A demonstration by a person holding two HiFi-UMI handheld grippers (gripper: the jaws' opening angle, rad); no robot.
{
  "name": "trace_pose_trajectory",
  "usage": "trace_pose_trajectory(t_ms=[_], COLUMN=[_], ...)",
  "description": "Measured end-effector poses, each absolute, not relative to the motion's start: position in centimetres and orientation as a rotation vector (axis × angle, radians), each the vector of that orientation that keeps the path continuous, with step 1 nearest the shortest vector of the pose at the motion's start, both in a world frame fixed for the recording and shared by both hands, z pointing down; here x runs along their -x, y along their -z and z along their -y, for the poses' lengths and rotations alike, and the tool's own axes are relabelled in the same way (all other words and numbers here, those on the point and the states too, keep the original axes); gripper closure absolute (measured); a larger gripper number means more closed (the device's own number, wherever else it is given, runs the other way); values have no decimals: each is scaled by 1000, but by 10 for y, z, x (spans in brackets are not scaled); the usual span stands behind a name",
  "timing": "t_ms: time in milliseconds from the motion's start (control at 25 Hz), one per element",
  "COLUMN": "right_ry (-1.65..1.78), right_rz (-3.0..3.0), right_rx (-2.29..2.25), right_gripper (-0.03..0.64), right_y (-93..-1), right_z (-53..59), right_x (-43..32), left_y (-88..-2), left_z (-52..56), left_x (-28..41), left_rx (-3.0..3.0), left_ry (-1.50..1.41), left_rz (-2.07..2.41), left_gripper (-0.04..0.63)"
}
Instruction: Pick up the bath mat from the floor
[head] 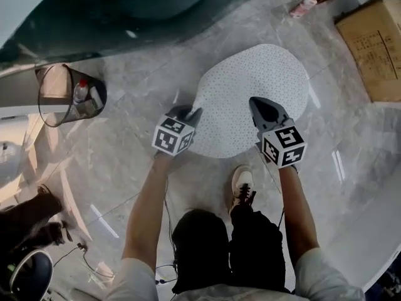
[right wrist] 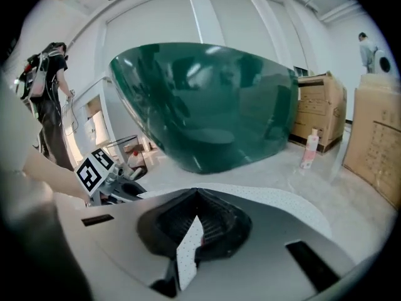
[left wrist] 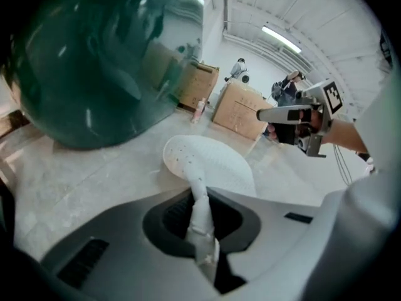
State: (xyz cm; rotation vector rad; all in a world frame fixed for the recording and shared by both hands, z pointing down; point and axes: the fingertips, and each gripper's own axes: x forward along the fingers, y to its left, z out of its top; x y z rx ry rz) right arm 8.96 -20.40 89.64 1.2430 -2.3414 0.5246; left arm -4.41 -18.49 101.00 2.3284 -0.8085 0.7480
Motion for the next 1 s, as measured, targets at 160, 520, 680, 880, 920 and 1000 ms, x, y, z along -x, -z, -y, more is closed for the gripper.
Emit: trace_pose_trajectory(t_ms=[160,520,680,880,920,1000], right_ry=[-566,-543,-501,-346,-303,-217], right_rz=[2274,2241,2294,2370,2378,2380], right_rx=[-1302,-1467,-1502,-1492,-1494,-1500], right_gripper=[609,609,609,611,609,611], right_y=[-793,-520,-407,-261,-234,-183], right_z=[174,154,149,126,121,113], right_x=[-126,-189,-183,-157,-151,-140], left_y=[-903,-628,-502,-330,-295,-232], left_z=[158,149,142,122,119,112], left_x=[9,-20,1,46,55,73], left_rx=[-2351,-2435,-2489,-2598,-2618,-2658], left_ry=[-807,-812,-765,-631,-595,-522], left_rz=[828,882,977,1190,1234,1305], left_gripper=[561,563,563,563,563,563])
